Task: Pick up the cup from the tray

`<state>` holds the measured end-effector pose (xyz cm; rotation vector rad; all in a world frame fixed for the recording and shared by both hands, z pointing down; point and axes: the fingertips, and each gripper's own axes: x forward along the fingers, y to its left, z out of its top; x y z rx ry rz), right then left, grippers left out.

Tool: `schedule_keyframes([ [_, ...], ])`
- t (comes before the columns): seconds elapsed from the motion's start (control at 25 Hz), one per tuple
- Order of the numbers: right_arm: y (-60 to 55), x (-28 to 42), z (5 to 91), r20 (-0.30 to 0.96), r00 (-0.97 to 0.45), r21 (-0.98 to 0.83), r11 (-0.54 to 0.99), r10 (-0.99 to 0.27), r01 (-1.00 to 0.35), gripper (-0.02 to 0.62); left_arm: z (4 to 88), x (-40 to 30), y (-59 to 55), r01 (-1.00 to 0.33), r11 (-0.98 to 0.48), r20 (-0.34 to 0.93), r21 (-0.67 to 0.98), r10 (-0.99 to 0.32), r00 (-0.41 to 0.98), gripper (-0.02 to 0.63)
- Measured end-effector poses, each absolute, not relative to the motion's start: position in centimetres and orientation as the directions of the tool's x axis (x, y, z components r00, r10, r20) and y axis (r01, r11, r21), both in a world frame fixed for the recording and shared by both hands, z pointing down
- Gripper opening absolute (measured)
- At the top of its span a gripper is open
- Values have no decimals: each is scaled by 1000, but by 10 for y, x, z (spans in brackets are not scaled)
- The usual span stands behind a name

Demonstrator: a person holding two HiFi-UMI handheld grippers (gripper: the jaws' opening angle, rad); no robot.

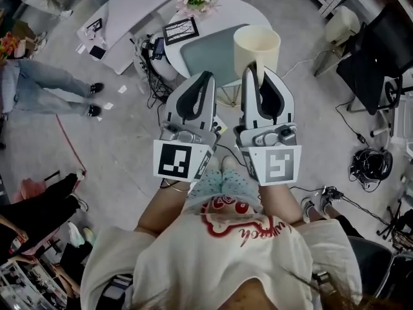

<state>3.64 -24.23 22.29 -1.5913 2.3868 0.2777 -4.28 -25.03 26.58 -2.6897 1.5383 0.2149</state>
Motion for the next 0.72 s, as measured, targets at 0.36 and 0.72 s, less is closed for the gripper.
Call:
schedule_keyframes([
  [0.36, -235, 34, 222, -294, -386, 18, 398, -875, -917, 49, 259, -40, -244, -868, -494, -150, 37, -862, 484, 26],
  [0.72, -217, 38, 215, -306, -411, 37, 421, -859, -906, 49, 251, -38, -224, -883, -470, -173, 24, -871, 459, 26],
])
